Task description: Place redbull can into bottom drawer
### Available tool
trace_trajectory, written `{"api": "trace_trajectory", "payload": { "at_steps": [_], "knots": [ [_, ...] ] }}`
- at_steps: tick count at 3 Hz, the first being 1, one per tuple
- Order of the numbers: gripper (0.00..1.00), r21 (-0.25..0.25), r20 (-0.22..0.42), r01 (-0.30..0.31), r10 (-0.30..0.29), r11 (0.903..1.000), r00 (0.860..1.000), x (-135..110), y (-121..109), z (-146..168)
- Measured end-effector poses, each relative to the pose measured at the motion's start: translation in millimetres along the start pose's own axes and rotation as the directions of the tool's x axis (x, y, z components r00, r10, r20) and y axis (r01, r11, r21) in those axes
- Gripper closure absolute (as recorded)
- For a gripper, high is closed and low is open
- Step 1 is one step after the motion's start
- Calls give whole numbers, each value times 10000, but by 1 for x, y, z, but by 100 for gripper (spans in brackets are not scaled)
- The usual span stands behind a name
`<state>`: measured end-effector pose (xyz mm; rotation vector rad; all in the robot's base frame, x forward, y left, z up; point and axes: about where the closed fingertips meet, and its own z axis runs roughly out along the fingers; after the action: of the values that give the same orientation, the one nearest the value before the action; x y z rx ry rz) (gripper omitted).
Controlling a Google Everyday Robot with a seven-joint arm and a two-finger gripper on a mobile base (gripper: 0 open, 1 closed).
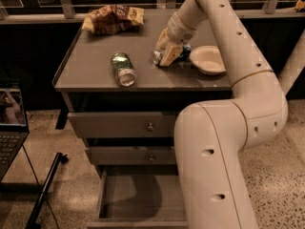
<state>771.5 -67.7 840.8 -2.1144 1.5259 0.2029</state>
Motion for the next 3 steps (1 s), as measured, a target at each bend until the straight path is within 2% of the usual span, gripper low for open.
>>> {"api": "trace_trajectory", "payload": {
  "at_steps": [1,2,3],
  "knots": [
    [87,0,0,0,0,10000,10000,0,0,0],
    [100,1,1,0,0,10000,10000,0,0,0],
    [100,115,433,58,-63,9999,9990,-7,-3,4]
  ]
}}
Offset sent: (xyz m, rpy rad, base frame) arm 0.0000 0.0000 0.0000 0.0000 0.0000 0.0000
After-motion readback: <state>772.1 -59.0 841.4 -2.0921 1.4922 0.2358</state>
